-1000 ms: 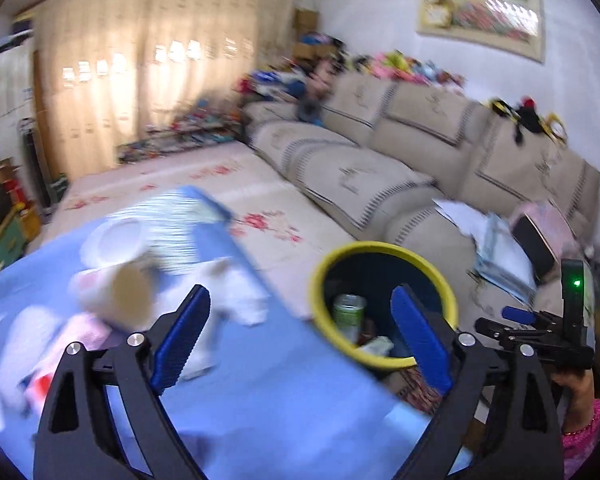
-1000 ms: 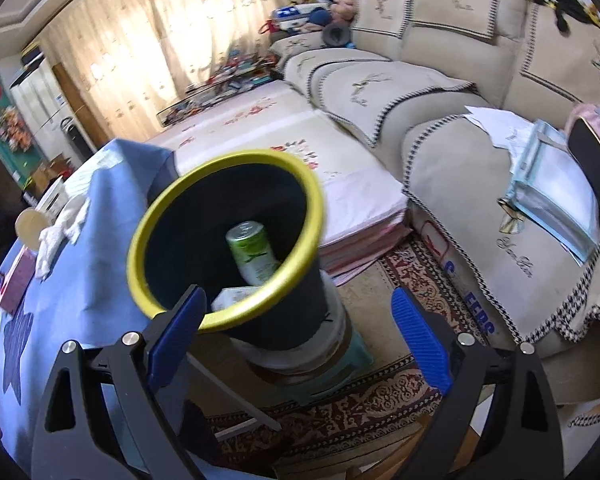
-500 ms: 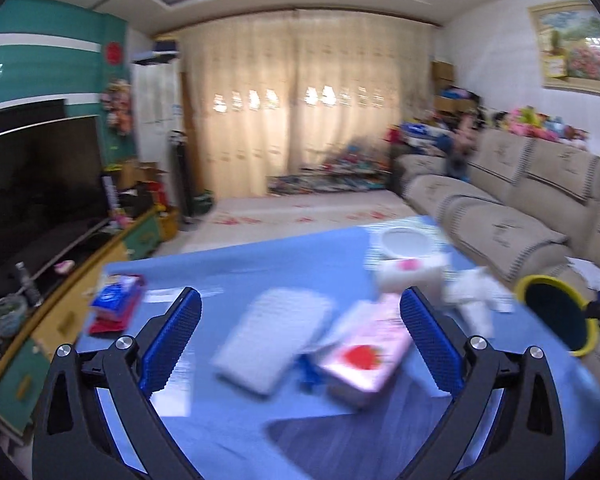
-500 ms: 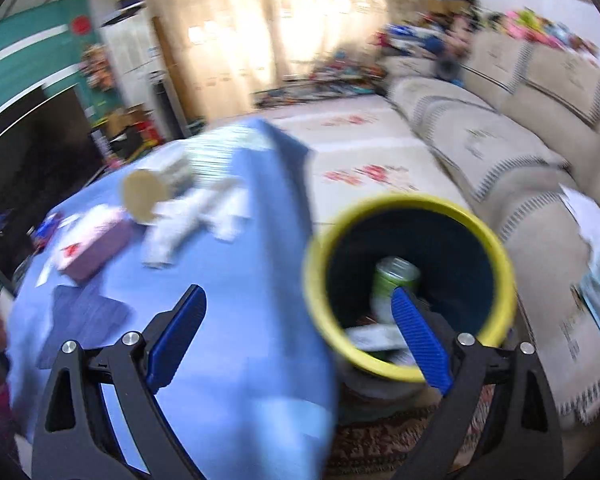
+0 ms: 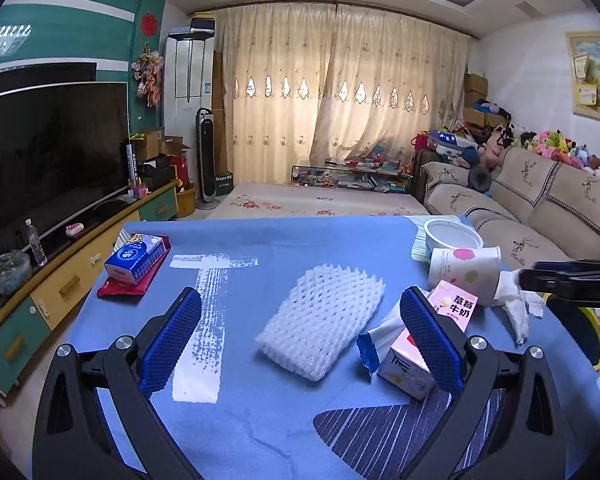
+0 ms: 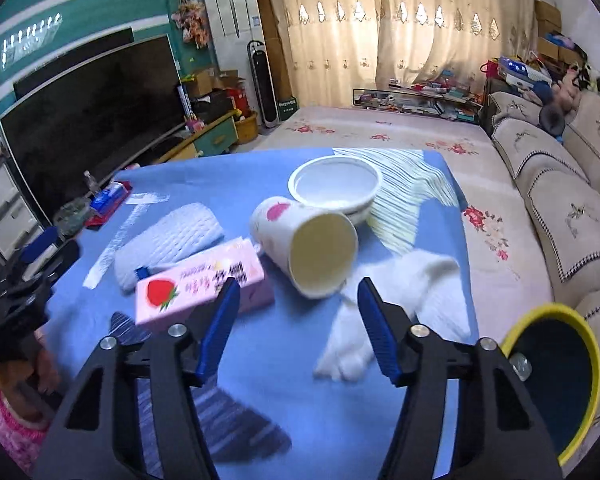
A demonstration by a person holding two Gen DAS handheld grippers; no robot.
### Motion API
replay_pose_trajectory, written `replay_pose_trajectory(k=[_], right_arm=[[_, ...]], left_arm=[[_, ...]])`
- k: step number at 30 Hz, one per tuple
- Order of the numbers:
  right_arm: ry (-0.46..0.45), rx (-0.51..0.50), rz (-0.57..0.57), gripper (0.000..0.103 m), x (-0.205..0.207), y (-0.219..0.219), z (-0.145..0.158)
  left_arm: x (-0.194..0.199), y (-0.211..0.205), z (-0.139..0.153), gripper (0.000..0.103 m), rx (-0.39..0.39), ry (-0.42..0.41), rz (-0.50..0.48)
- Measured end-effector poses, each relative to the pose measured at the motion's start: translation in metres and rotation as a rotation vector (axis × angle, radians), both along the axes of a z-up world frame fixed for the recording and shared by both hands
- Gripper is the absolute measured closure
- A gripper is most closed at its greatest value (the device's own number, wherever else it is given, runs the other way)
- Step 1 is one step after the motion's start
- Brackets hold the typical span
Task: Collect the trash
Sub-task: 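Grasp the white paper cup with the right gripper, then carry the paper cup over the bin and open the right gripper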
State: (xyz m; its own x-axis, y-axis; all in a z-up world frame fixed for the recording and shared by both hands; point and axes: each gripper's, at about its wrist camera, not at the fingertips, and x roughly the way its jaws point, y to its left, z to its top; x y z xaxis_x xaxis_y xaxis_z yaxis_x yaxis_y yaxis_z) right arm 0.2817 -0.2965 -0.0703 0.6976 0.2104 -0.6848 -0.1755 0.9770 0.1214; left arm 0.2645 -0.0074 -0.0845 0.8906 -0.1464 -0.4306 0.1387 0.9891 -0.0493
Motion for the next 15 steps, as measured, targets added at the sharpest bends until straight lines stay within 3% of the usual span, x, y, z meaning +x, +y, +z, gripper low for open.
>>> replay_pose_trajectory(k=[10, 12, 15], right_arm=[[0.068, 0.015, 0.029, 0.075, 0.049, 0.021, -0.021], [0.069, 0.012, 0.031, 0.09, 0.051, 0.024, -0.022], [0.053, 0.036, 0.053, 0.1, 0.05, 0.029, -0.017]], left_arm=[[-0.004, -0.002, 0.003, 0.005, -0.012, -0.007, -0.015], [-0.006, -0.004, 0.003, 0.005, 0.003, -0.016, -0.011], [-0.008, -0.007, 0.004, 0.005, 0.018, -0.024, -0.014]])
